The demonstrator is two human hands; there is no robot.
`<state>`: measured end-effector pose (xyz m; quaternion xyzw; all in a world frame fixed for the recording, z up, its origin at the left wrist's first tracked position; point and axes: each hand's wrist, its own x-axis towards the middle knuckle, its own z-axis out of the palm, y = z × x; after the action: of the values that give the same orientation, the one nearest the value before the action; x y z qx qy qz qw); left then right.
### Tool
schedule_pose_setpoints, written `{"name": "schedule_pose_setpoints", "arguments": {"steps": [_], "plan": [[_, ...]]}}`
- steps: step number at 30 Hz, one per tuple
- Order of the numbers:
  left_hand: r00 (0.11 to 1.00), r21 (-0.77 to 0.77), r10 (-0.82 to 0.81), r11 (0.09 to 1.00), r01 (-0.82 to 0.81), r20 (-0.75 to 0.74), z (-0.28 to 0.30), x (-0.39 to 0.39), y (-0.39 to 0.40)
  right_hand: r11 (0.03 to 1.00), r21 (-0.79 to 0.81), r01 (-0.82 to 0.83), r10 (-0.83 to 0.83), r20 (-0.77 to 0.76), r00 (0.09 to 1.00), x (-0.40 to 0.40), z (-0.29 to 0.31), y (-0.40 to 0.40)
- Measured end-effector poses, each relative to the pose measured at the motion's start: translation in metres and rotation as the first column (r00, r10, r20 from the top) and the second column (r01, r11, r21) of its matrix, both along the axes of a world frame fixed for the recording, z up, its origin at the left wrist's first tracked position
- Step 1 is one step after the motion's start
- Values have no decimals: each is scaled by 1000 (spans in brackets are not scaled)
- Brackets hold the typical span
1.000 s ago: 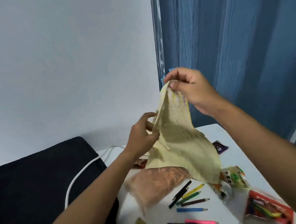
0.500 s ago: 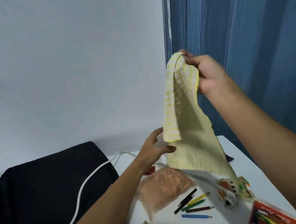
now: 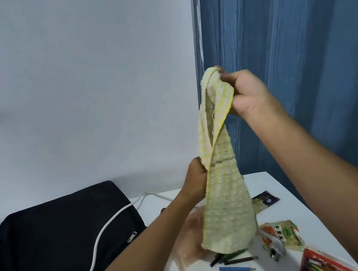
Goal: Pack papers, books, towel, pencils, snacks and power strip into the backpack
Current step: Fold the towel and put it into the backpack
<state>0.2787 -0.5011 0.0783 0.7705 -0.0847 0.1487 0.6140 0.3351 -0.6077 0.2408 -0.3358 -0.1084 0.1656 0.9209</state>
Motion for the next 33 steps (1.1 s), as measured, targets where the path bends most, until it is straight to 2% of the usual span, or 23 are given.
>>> {"name": "schedule_pose_setpoints", "arguments": {"steps": [2, 4, 5, 7, 10, 11, 13, 15, 17, 19, 22, 28, 30, 33], "plan": [[998, -177, -26, 984, 15, -58, 10, -10, 10, 993, -3, 121, -121, 18, 993, 17, -5, -14], [979, -445, -154, 892, 81, -132, 21, -14, 25, 933, -200, 301, -301, 30, 953, 38, -26, -36], [973, -547, -183, 833, 76, -144, 27, -15, 34, 889, -318, 331, -346, 7, 938, 50, -43, -46], [975, -636, -185, 769, 66, -122, 39, -18, 50, 857, -478, 190, -263, -89, 961, 62, -86, -59], [984, -675, -152, 736, 52, -90, 58, -23, 67, 856, -497, -139, 10, -254, 967, 47, -144, -50], [987, -674, -132, 738, 32, -97, 64, -25, 70, 854, -472, -221, 97, -273, 957, 39, -159, -41], [988, -589, -60, 807, -37, -143, 68, -27, 78, 819, -420, -390, 301, -264, 916, 25, -177, -23], [986, -458, 0, 885, -78, -168, 72, -32, 85, 835, -344, -430, 376, -214, 902, 9, -174, -2], [983, -271, 104, 952, -143, -151, 78, -42, 89, 857, -329, -396, 370, -142, 918, -5, -161, 16], [977, -55, 198, 978, -203, -81, 83, -55, 94, 869, -416, -269, 297, 1, 955, -9, -147, 29], [982, 167, 187, 968, -185, 6, 87, -74, 105, 844, -500, -193, 290, 123, 949, -7, -129, 42], [973, 176, 58, 984, -18, -226, 86, -99, 137, 783, -554, -283, 454, 199, 868, -14, -131, 67], [952, 86, 42, 996, -17, -303, 87, -104, 151, 783, -572, -244, 445, 242, 862, -17, -134, 71], [927, -124, 57, 986, -110, -371, 87, -112, 172, 787, -607, -107, 371, 328, 869, -18, -135, 73]]}}
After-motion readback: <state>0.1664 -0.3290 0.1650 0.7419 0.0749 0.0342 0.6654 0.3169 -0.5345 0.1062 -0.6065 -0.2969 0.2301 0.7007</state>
